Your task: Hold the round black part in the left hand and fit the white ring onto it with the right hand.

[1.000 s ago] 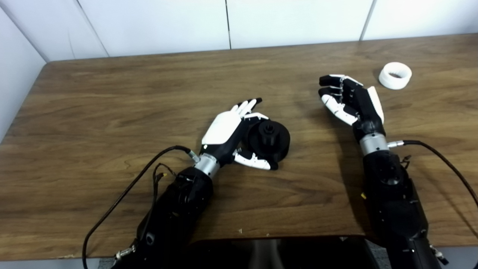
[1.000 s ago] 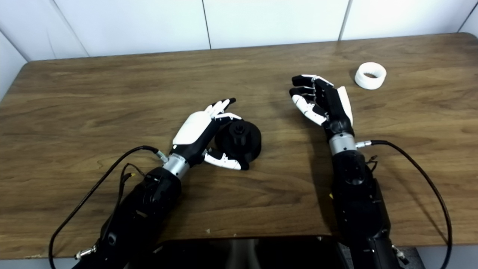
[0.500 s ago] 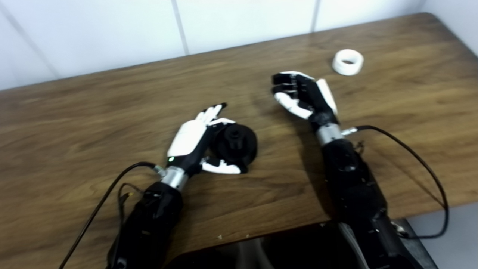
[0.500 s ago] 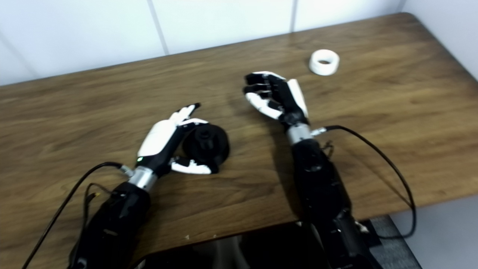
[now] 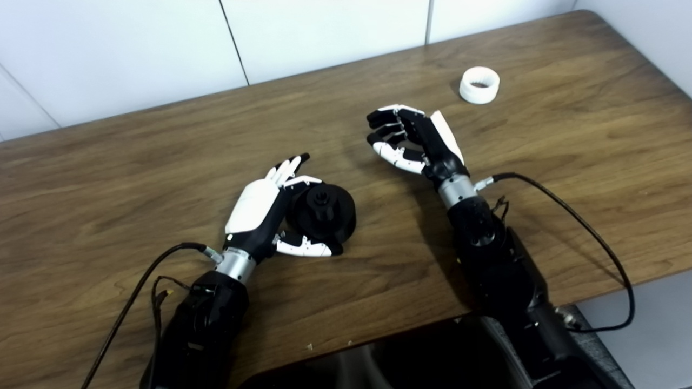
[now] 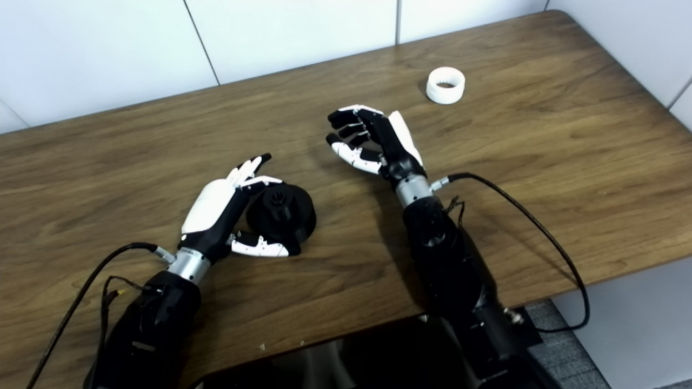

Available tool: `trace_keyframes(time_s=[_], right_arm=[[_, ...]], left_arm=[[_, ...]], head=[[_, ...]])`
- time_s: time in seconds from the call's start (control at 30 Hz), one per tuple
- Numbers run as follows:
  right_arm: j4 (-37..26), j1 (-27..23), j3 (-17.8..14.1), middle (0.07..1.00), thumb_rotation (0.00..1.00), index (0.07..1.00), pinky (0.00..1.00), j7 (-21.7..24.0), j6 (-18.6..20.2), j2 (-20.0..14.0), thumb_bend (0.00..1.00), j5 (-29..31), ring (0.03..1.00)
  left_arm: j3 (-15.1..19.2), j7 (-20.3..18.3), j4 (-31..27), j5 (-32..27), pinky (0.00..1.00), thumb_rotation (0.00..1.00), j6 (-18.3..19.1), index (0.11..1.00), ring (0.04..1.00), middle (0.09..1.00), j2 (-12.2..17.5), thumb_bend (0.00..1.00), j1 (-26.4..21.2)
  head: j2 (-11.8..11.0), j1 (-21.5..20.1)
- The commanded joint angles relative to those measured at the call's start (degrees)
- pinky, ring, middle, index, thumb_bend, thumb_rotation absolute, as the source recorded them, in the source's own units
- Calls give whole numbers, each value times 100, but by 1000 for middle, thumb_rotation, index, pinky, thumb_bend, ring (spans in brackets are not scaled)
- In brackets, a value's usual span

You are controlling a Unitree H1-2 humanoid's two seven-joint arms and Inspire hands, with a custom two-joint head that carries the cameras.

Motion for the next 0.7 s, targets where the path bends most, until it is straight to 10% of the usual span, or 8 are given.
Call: trace_keyframes(time_s=[0.0, 0.33, 0.67], right_arm=[[-215, -440, -43, 701, 344, 687, 616, -170, -279, -302, 491, -314, 680], [-473, -826, -248, 723, 376, 697, 588, -25, -27, -883, 509, -474, 686], [-532, -1330, -47, 753, 392, 738, 574, 169, 514, -1616, 620, -1949, 726]], left_arm=[[13, -146, 121, 103, 1000, 331, -13, 657, 1000, 1000, 210, 1000, 60], [12, -62, 423, 224, 1000, 367, -117, 671, 1000, 1000, 199, 1000, 25], [21, -26, 533, 279, 1000, 379, -88, 674, 1000, 1000, 206, 1000, 41]], head=[[-1, -4], [-27, 21], [-111, -40]])
